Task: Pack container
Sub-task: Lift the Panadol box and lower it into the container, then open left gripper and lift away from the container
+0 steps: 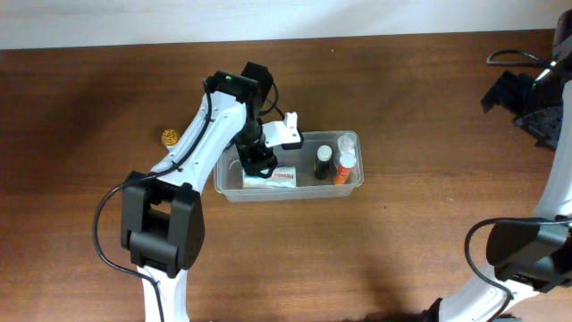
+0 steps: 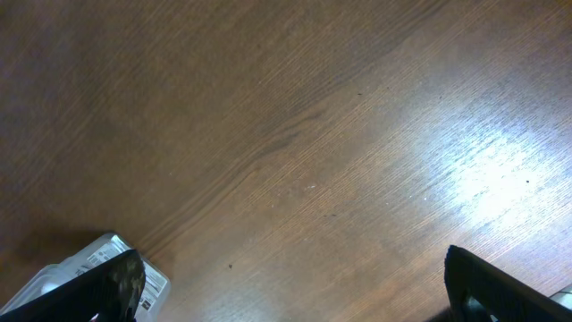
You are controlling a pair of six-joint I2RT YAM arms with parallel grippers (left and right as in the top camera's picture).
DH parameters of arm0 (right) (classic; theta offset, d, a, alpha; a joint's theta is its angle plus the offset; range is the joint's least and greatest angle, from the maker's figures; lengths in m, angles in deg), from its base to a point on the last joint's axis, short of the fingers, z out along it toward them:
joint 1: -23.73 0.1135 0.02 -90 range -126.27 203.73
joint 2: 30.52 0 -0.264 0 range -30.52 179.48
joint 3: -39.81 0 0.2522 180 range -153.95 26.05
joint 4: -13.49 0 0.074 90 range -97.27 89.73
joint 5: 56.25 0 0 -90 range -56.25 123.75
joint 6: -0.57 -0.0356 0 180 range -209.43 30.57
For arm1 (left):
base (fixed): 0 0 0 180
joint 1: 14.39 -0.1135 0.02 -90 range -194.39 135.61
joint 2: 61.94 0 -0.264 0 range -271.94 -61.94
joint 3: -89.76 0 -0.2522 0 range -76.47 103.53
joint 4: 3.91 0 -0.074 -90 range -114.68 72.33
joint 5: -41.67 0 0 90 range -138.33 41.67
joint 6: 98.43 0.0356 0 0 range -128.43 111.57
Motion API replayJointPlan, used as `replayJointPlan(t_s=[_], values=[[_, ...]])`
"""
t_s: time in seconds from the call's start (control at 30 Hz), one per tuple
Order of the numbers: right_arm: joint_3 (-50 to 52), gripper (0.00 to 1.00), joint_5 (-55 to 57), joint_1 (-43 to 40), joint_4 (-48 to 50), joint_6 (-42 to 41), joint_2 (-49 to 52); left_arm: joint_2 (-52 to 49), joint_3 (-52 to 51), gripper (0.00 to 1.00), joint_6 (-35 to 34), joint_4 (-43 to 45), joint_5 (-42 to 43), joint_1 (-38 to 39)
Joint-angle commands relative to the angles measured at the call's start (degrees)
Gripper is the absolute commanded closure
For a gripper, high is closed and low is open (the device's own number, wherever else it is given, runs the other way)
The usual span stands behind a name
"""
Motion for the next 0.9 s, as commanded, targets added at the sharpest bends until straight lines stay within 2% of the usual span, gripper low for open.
replayJointPlan(t_s=[0.0,0.47,0.67,0.87], values=[[-0.7,0.02,0.5,0.15,0.0,-0.28,-0.37,1.51,-2.25,0.4,2.49,1.77,1.29,-0.02],[-0.7,0.02,0.5,0.15,0.0,-0.28,-0.37,1.64,-1.62,0.41,1.46,3.39,1.31,-0.02],[-0.7,0.02,0.5,0.15,0.02,-0.26,-0.37,1.68,7.91,0.41,-3.91,-4.76,1.46,-0.02],[-0.7,0.02,0.5,0.15,0.0,-0.28,-0.37,1.68,21.79,0.41,-14.62,-13.46,1.44,-0.2]])
